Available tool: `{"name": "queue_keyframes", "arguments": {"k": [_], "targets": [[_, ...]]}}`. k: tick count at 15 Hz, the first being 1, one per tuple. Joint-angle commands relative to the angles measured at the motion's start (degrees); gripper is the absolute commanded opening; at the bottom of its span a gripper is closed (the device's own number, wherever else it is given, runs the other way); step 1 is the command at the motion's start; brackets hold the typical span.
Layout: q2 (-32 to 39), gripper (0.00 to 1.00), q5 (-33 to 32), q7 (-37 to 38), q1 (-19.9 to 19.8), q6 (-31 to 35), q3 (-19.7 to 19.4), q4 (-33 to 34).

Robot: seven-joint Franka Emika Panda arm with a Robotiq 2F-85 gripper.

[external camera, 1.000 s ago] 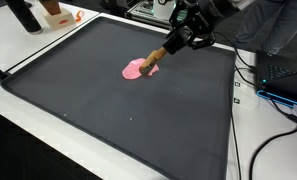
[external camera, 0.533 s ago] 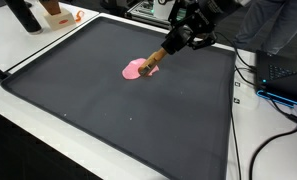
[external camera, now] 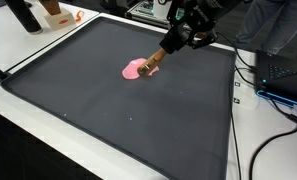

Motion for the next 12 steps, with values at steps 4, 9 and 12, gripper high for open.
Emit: {"name": "queue_keyframes", "arguments": {"k": [4, 9, 12], "targets": [[-0.5, 0.23, 3.5, -0.6, -1.8, 1.7, -0.9, 0.8], [-1.4, 0.23, 6.5, -1.3, -4.1, 4.3, -1.4, 0.4], [-2.4, 0.23, 8.6, -2.7, -5.8, 6.9, -1.6, -0.6]]}}
